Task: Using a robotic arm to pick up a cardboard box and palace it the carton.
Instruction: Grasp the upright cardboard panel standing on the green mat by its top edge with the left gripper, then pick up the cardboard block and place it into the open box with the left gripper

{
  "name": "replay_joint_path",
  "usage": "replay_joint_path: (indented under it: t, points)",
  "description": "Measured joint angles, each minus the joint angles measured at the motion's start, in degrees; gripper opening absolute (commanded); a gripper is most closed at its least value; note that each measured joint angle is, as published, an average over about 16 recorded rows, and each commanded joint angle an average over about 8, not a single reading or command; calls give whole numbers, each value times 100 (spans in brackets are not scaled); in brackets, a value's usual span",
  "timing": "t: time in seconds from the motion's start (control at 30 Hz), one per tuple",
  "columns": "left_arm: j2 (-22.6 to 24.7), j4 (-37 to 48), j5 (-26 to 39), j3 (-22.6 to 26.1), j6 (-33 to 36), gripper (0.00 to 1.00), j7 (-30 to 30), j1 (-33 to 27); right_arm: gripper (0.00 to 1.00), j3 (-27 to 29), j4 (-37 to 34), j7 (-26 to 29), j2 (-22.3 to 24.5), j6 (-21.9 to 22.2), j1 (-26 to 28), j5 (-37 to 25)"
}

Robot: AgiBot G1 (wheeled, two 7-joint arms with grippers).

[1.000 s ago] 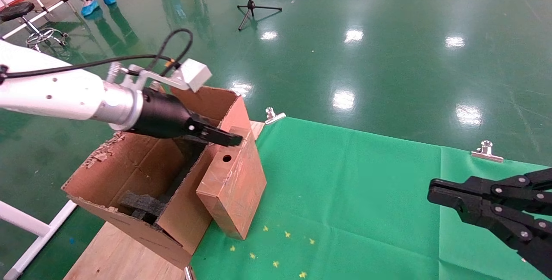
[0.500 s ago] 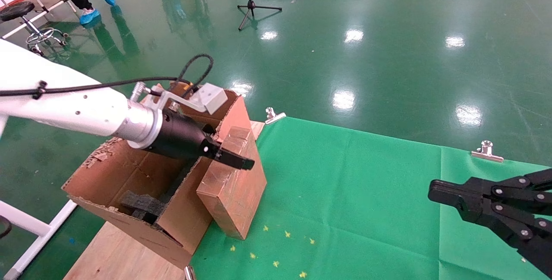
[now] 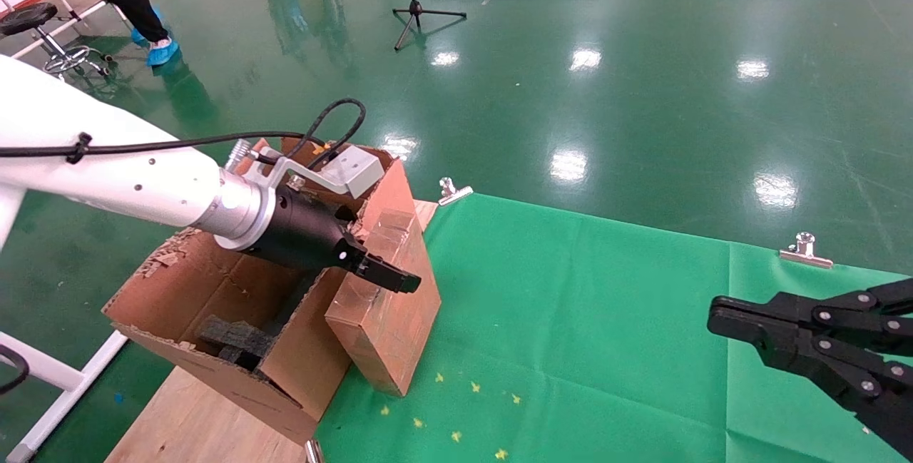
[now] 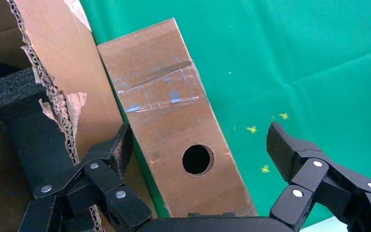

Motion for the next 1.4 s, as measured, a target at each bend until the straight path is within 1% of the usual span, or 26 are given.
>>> replay_joint_path:
  t: [0.03, 0.07, 0.1, 0.9, 1.03, 1.17, 1.4]
  points:
    - [1, 0, 2, 2, 2, 5, 1, -2, 100, 0, 0, 0, 0, 0, 0, 0]
    - [2, 0, 5, 4, 5, 1, 3, -5, 100, 0, 0, 0, 0, 0, 0, 0]
    - [1, 0, 3, 3, 5, 0, 2, -4, 100, 0, 0, 0, 0, 0, 0, 0]
    - [-15, 17, -54, -30, -36, 0, 48, 9, 100, 0, -1, 0, 0, 0, 0, 1]
    - [-51, 43, -144, -62, -24, 0, 243, -59, 100, 0, -1, -1, 0, 0, 1, 1]
    - [-174, 91, -340, -163, 9, 0, 586, -211, 100, -1, -2, -1, 0, 0, 1, 1]
    - [-674, 287, -777, -529, 74, 0, 1456, -742, 100, -3, -3, -2, 0, 0, 2, 2]
